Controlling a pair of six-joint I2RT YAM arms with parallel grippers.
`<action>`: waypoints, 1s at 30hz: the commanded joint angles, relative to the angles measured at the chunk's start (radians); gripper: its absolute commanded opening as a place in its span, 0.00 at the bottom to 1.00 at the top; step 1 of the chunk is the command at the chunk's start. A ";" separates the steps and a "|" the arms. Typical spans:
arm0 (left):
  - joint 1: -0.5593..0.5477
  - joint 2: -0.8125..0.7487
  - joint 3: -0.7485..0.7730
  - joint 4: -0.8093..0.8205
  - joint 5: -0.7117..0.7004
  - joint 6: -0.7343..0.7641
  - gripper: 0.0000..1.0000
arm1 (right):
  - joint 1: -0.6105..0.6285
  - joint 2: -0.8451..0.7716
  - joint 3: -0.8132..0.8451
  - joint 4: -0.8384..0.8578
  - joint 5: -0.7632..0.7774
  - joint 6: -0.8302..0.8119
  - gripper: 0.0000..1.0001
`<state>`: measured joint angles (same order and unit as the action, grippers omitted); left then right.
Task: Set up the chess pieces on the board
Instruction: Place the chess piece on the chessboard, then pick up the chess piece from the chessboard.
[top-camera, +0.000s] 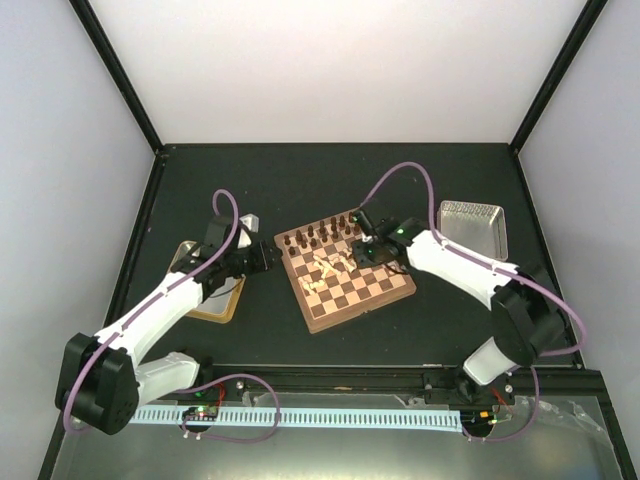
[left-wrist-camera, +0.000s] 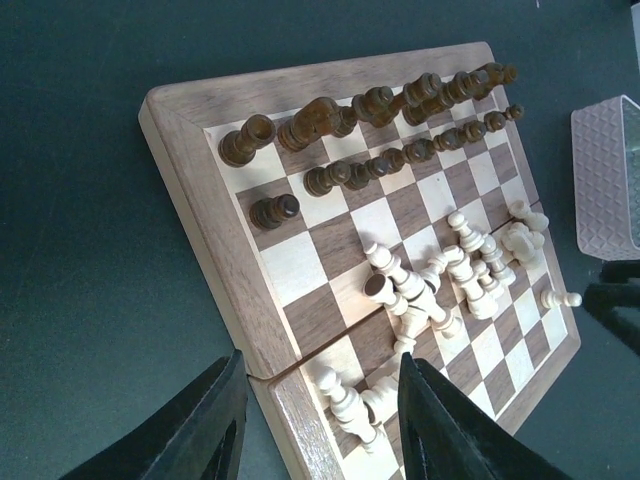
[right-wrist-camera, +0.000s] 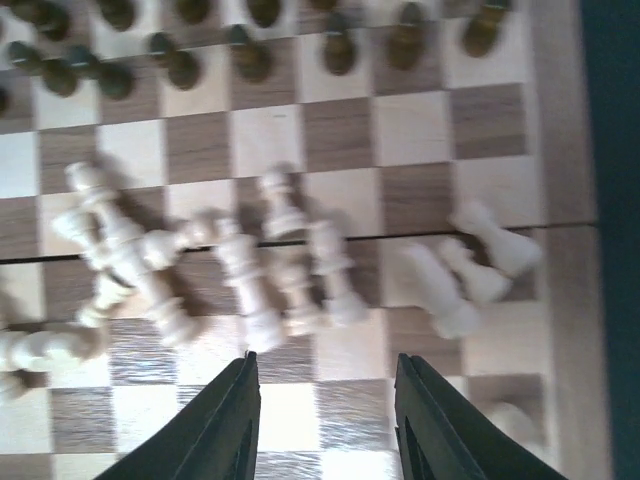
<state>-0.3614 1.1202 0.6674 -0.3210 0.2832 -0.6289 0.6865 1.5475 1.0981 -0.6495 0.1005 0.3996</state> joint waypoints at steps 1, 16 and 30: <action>0.001 -0.053 -0.012 0.022 -0.020 -0.005 0.43 | 0.075 0.081 0.063 0.019 -0.059 -0.051 0.38; 0.001 -0.098 -0.031 0.030 -0.018 -0.009 0.43 | 0.168 0.277 0.148 0.018 -0.058 -0.102 0.37; 0.001 -0.116 -0.032 0.022 -0.013 -0.015 0.46 | 0.168 0.322 0.140 0.039 -0.012 -0.129 0.19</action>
<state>-0.3614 1.0256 0.6350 -0.3134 0.2691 -0.6327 0.8524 1.8545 1.2381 -0.6292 0.0536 0.2943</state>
